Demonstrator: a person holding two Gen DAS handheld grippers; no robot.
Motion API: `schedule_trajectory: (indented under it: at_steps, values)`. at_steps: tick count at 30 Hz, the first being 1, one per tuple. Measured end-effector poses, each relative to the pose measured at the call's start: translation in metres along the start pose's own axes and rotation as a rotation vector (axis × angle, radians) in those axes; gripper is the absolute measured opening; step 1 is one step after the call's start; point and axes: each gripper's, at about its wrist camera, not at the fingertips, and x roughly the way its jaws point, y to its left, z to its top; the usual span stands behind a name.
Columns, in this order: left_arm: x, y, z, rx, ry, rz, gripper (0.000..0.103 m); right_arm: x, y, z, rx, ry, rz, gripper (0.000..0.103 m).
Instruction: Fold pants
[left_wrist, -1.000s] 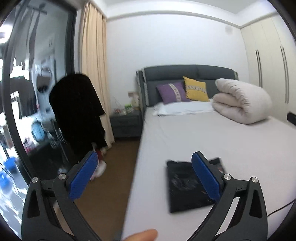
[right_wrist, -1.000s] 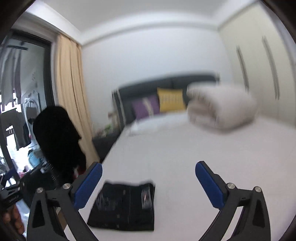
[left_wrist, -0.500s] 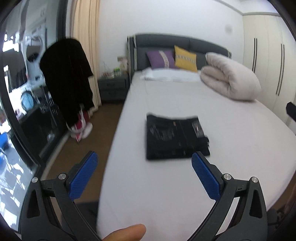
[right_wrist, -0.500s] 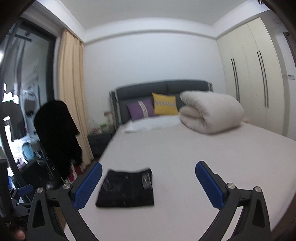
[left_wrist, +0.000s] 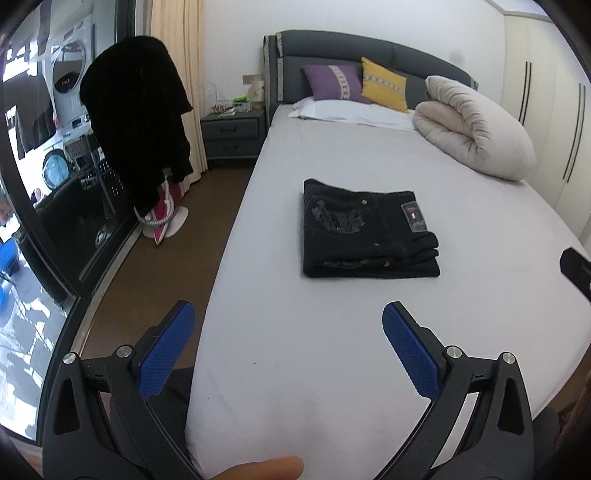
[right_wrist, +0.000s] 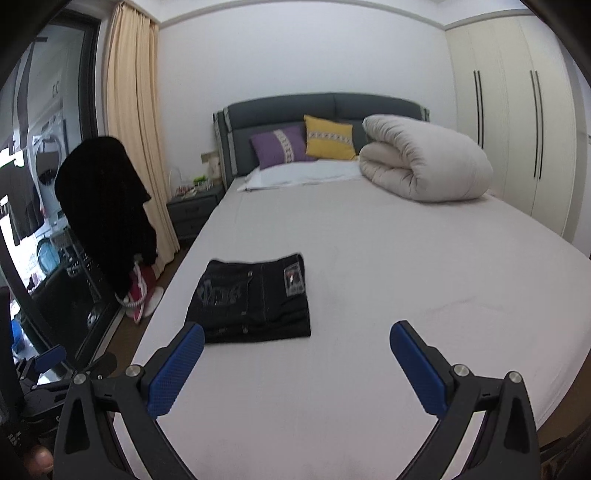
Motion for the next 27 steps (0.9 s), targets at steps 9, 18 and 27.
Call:
schedule_trajectory:
  at_steps: [9,18,27]
  values:
    - [0.024,0.008,-0.002,-0.020,0.041,0.000,0.103,0.014,0.011,-0.015,-0.025,0.074,0.020,0.103]
    - [0.030,0.007,-0.005,-0.019,0.058,0.002,0.103,0.017,0.012,-0.018,-0.030,0.093,0.022,0.103]
    - [0.035,0.004,-0.009,-0.017,0.070,0.013,0.103,0.021,0.011,-0.021,-0.021,0.114,0.024,0.103]
